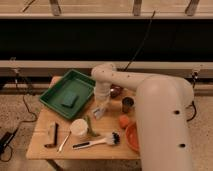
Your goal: Place towel in table surface
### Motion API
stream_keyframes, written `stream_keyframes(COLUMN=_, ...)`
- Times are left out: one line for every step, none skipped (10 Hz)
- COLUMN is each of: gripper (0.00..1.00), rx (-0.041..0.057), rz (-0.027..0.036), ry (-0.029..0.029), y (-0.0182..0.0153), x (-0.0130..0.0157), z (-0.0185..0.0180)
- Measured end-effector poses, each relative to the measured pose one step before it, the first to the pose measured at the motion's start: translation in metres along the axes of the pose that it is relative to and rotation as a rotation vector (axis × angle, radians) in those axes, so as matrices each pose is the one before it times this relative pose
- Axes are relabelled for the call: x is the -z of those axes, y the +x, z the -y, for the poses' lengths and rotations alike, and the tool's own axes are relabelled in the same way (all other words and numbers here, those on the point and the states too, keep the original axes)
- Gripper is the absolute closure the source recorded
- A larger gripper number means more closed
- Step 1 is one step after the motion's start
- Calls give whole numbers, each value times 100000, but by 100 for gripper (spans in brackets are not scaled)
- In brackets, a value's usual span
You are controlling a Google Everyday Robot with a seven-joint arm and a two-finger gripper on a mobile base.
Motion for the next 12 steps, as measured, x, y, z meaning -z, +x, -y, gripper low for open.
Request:
stream_keyframes(gripper=96, rx=6, rz=-718, ry=-873, y=27, x=-509, z=285)
stream_keyframes(gripper=88, rx=-741, rz=-21, ry=66, y=216, x=-216, z=118)
stream_keyframes(gripper=80, rx=-998, rz=395, ry=993, y=249, x=145, z=154)
stream_keyframes(gripper=66, rx=-1490, rz=362, ry=2202, y=534, x=521, z=34)
stream_keyframes(gripper=58, rx=-600, rz=67, ry=1260, y=267, x=328, z=-52)
stream_keyframes(gripper=49, rx=-387, rz=39, ry=1037, y=191, x=279, z=-21)
stream_keyframes(gripper=40, rx=-84, rz=188, ry=530, y=53, x=139, z=0)
stream_keyframes(gripper=28, rx=1091, rz=837, ry=532, y=-62, x=257, z=144)
stream_keyframes(gripper=23, rx=249, rz=441, ry=-457, y=107, x=91, z=-92)
stream_keyframes(gripper=21, rx=-183, rz=0, ry=-308, y=129, x=40, z=-171)
stream_keyframes(gripper=21, rx=58, rz=4, ry=-96, y=-13, x=-10, z=-15)
stream_keyframes(gripper=21, rx=-3, rz=34, ry=-73, y=-11, x=-5, z=-18)
